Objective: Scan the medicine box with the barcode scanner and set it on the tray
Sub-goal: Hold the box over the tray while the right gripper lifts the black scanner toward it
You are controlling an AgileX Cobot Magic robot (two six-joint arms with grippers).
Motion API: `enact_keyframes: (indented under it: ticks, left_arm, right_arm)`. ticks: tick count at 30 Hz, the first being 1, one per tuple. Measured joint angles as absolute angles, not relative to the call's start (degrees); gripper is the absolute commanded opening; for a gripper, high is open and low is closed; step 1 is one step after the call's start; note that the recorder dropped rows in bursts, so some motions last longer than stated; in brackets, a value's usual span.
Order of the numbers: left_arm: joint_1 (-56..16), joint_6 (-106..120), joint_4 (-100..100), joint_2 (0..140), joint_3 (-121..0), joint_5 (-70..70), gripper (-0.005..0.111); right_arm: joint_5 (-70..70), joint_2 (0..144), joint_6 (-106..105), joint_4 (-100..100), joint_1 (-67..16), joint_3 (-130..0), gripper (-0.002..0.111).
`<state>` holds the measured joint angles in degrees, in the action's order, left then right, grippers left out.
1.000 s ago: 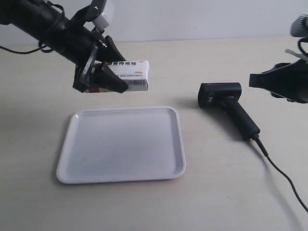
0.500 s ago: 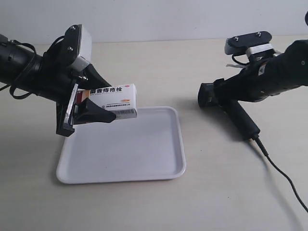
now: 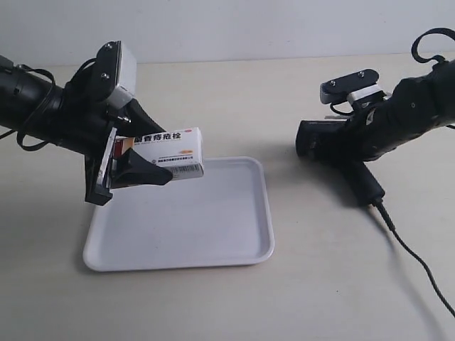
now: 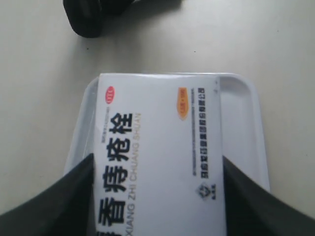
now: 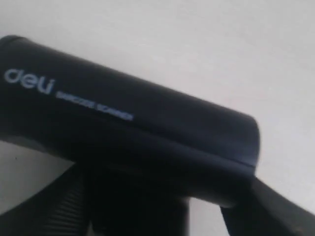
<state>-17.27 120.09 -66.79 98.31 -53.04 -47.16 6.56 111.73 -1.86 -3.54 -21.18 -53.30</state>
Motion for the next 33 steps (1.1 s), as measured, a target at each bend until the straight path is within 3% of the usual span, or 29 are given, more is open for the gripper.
enact_keyframes:
  ticks: [1, 2, 4, 12, 33]
  left_arm:
    - [-17.27, 120.09, -66.79, 99.32, -53.04, -47.16, 0.002]
    - [-17.27, 120.09, -66.79, 99.85, -53.04, -47.16, 0.002]
    - [-17.27, 120.09, -66.79, 101.66, -53.04, -46.35, 0.002]
    - [-17.27, 120.09, -66.79, 104.13, -53.04, -42.74, 0.002]
    - [-17.27, 120.09, -65.86, 104.13, -53.93, -50.22, 0.002]
  right_arm:
    - [6.56, 111.83, -2.61, -3.72, -21.18, -53.33, 0.026]
    - [6.56, 111.83, -2.99, -3.72, -21.18, -53.43, 0.010]
    - [8.65, 110.89, -4.19, -3.72, -21.18, -53.43, 0.000]
    - [18.11, 92.58, -12.59, -3.72, -24.18, -48.42, 0.000]
    - [16.44, 91.30, -13.58, -2.53, -27.61, -44.55, 0.000]
